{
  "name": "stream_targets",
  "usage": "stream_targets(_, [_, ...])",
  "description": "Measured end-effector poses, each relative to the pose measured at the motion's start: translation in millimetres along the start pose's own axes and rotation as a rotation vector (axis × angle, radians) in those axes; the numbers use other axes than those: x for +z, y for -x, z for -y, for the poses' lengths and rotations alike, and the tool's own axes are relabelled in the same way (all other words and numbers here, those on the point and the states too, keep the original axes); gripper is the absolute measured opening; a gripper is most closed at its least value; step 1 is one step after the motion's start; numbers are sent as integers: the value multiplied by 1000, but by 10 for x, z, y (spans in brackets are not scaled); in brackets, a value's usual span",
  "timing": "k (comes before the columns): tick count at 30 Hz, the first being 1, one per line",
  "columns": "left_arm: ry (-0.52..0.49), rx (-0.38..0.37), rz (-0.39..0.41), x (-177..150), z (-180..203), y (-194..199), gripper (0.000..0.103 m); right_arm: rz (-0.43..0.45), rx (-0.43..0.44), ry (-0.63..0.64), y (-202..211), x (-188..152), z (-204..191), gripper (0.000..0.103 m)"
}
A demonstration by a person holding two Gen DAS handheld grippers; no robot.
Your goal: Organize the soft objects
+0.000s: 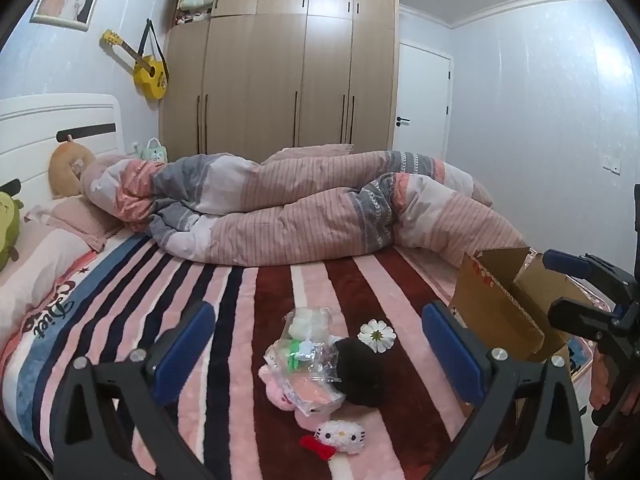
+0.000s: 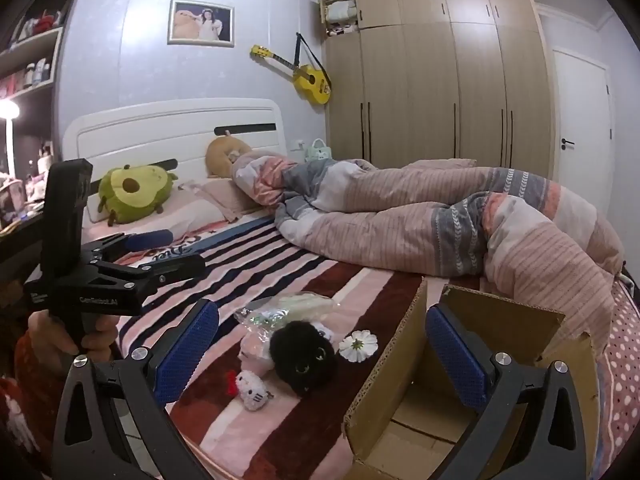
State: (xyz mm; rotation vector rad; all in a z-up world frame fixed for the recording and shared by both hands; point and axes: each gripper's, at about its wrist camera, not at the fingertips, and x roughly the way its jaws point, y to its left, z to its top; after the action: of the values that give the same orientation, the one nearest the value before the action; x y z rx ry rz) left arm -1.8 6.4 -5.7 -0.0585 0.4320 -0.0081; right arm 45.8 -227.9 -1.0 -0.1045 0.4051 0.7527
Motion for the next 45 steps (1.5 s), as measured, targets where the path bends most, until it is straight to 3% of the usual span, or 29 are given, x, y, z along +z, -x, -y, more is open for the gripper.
stream_targets(45, [-3,-6,9,-13,5,82,103,-7,41,-56,-6,-94,36,103])
